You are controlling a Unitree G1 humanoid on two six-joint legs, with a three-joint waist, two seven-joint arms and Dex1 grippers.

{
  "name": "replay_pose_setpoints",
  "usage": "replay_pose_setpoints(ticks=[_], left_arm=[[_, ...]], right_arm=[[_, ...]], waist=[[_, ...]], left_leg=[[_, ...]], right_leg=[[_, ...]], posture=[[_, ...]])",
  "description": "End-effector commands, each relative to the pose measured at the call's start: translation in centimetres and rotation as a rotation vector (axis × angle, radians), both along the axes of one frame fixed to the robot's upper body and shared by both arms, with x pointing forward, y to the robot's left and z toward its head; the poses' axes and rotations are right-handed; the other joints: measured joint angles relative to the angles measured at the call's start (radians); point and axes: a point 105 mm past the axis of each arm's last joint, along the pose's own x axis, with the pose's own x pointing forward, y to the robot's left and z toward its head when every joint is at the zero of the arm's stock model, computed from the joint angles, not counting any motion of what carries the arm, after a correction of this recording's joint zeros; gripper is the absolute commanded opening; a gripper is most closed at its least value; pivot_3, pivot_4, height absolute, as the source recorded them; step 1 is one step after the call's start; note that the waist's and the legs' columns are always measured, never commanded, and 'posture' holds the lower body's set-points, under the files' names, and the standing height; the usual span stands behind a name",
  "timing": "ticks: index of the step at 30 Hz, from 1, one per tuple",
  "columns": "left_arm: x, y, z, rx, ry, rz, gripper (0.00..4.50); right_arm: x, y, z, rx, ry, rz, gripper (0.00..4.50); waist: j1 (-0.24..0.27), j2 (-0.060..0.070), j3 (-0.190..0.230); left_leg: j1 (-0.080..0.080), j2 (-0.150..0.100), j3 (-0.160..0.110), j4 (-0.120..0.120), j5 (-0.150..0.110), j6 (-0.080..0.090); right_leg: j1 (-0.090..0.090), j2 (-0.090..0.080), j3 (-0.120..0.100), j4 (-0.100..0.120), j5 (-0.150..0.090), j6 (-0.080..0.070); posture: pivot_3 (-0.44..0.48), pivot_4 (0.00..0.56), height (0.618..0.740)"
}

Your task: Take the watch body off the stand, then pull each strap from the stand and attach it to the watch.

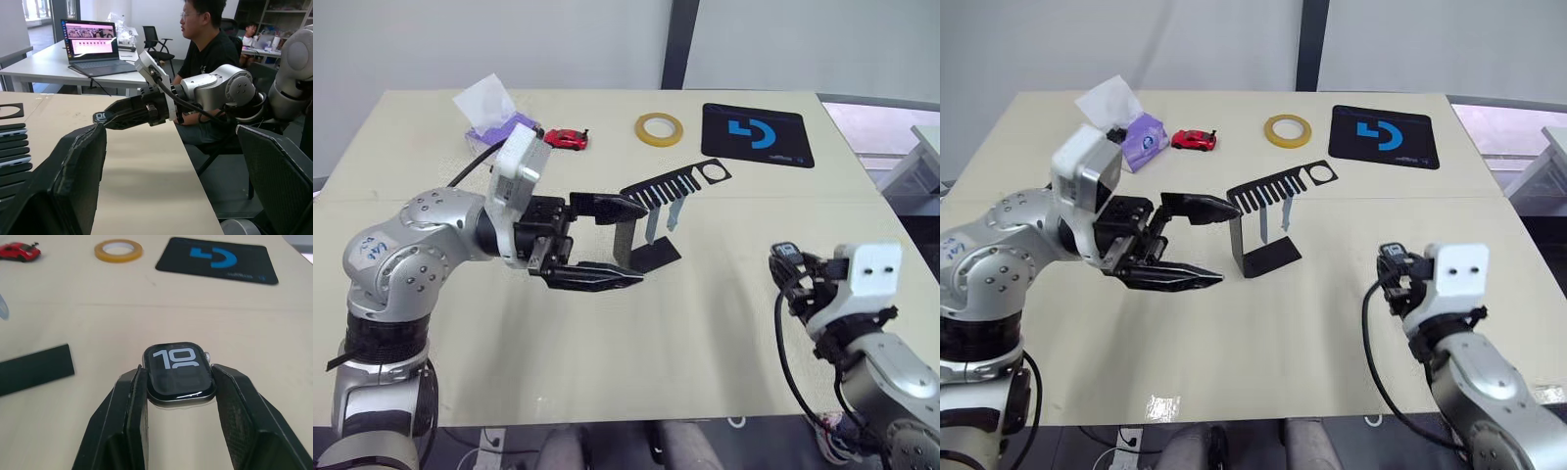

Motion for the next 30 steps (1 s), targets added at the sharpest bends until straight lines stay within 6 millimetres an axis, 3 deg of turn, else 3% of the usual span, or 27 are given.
replay_pose_setpoints(ticks=[1,8,18,30], left_arm=[[-0.9,-0.2,-0.6,0.038,-0.057,-0.035,4.50],[-0.9,-0.2,-2.4,0.096,-0.064,-0.028,4.50],[-1.3,0.5,-4.4,0.185,-0.083,-0.001,4.50],[-2.1,0.3,-4.0,0.162,-0.050,-0.006,4.50]], right_arm=[[-1.5,0.6,1.0,-0.054,-0.082,0.001,1.59],[-1.9,-0.6,-2.9,-0.015,-0.018,-0.066,1.59],[-2.1,-1.2,-5.6,-0.009,0.032,-0.091,1.59],[-1.7,-1.8,-8.3,-0.001,0.099,-0.090,1.59]], waist=[[-0.002,0.000,0.000],[0.000,0.000,0.000],[0.006,-0.001,0.000],[0.006,-0.001,-0.001]], left_leg=[[0.000,0.000,0.000,0.000,0.000,0.000],[0.000,0.000,0.000,0.000,0.001,0.000],[0.000,0.000,-0.001,0.000,0.000,0.001],[0.001,0.000,-0.001,0.001,-0.002,0.005]], right_leg=[[0.000,0.000,0.000,0.000,0.000,0.000],[0.000,0.001,0.000,0.001,0.000,0.000],[0.000,0.001,-0.001,0.001,-0.001,-0.001],[0.000,0.001,-0.001,0.002,-0.001,-0.001]], posture=[[0.000,0.150,0.738],[0.000,0.150,0.738],[0.000,0.150,0.738],[0.000,0.150,0.738]])
